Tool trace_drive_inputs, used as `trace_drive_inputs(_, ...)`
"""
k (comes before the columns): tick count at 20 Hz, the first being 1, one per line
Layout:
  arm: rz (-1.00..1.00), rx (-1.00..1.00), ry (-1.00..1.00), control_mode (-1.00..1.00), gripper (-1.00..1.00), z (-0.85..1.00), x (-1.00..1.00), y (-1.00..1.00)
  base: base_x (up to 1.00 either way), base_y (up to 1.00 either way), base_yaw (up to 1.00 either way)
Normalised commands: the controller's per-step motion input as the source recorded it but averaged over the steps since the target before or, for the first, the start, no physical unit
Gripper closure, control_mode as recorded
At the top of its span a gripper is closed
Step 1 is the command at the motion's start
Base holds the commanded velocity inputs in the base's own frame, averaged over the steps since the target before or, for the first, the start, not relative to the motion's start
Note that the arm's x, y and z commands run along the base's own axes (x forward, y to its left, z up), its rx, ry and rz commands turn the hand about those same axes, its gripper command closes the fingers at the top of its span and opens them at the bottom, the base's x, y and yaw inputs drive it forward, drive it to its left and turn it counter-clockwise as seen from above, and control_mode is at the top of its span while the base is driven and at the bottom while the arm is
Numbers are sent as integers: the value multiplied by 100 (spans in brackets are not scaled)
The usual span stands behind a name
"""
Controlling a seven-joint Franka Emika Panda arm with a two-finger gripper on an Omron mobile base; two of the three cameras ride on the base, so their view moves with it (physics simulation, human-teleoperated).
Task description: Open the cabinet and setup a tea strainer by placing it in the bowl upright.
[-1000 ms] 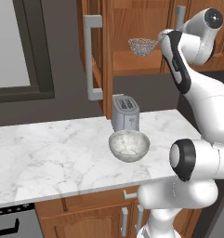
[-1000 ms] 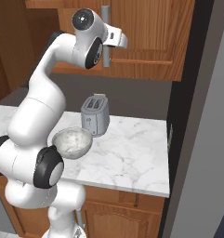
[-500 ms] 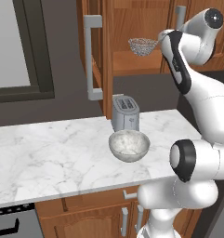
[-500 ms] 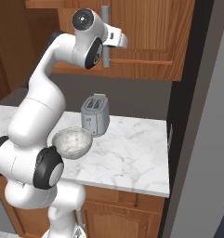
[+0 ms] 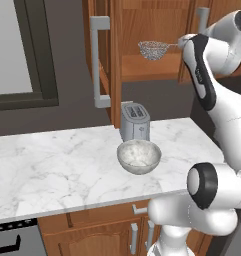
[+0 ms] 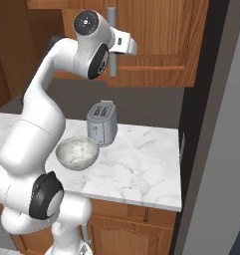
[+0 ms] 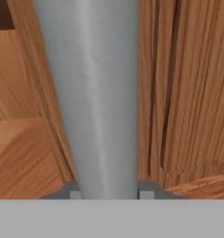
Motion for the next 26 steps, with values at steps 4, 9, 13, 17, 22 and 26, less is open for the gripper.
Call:
trace_drive_inputs(4, 0, 0, 0, -100, 100, 26, -86, -13, 0, 0, 0)
trace_drive_inputs(9, 0, 0, -1, -100, 100, 11, -95, -28, 0, 0, 0)
trace_drive_inputs(13, 0, 0, 0, -100, 100, 2, -83, -35, 0, 0, 0)
trace_drive_inputs(17, 0, 0, 0, -100, 100, 0, -73, -44, 0, 0, 0)
trace_drive_inputs(22, 0, 0, 0, -100, 100, 0, -63, -47, 0, 0, 0)
trace_drive_inputs(26, 0, 0, 0, -100, 100, 0, -38, -17, 0, 0, 0)
